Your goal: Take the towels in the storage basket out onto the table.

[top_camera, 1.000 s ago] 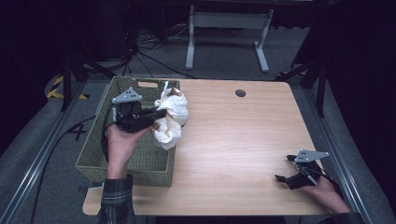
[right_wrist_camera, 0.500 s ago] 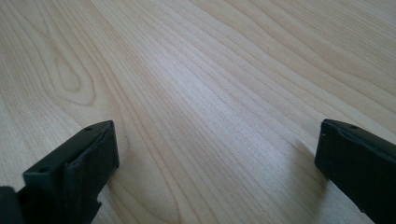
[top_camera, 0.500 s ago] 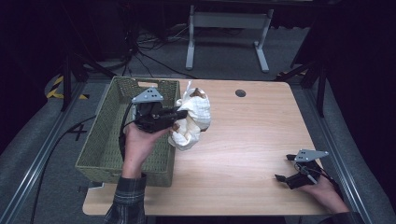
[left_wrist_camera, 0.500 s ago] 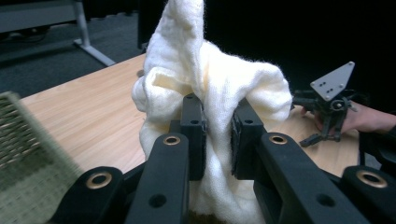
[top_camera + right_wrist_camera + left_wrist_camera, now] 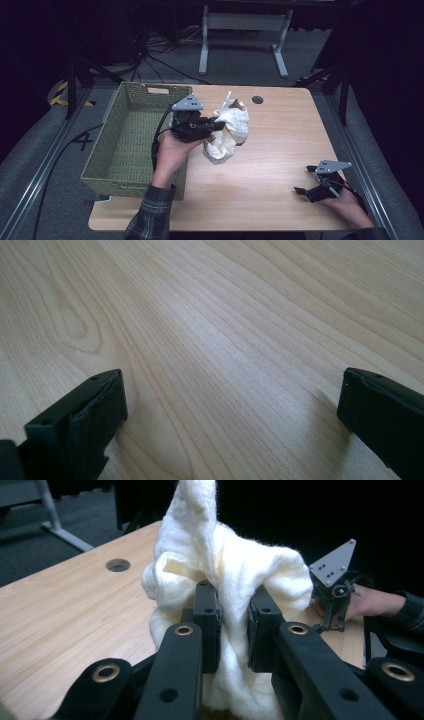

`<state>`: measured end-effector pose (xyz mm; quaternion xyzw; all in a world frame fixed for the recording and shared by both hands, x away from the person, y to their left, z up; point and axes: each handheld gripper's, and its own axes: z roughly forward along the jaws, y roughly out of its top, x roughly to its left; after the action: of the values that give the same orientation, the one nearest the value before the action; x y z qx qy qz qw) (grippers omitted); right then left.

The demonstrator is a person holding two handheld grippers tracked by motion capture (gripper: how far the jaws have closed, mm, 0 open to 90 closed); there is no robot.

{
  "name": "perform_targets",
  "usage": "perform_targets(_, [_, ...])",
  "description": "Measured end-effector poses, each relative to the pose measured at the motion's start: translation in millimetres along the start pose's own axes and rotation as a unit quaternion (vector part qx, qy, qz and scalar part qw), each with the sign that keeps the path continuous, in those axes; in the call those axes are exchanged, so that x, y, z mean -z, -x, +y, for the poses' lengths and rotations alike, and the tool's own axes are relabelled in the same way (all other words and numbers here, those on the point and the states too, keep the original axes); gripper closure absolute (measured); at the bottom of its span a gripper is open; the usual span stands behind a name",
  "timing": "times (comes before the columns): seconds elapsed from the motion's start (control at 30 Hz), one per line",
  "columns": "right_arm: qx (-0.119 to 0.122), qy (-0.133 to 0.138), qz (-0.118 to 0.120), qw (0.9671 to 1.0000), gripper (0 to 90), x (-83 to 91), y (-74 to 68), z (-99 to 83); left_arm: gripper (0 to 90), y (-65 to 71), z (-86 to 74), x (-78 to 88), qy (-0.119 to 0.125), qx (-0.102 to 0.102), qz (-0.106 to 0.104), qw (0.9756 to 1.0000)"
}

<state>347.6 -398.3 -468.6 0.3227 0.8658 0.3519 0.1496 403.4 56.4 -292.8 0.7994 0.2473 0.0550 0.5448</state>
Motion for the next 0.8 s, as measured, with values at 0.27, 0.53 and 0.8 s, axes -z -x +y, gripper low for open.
perform_targets(0.27, [0.000, 0.000, 0.000, 1.0000, 0.0, 0.0, 0.0, 0.0, 79.2, 7.6, -3.2, -31.0, -0.032, -0.014, -0.015, 0.9993])
perform_targets(0.53, [-0.002, -0.001, 0.001, 1.0000, 0.0, 0.2, -0.3, 0.0, 79.1, 17.4, -10.7, -64.8, -0.054, -0.027, -0.020, 0.9980])
perform_targets(0.8, [-0.002, -0.001, 0.002, 1.0000, 0.0, 0.1, -0.2, 0.0, 78.9, 26.4, -22.4, -96.4, -0.076, -0.036, -0.025, 0.9962])
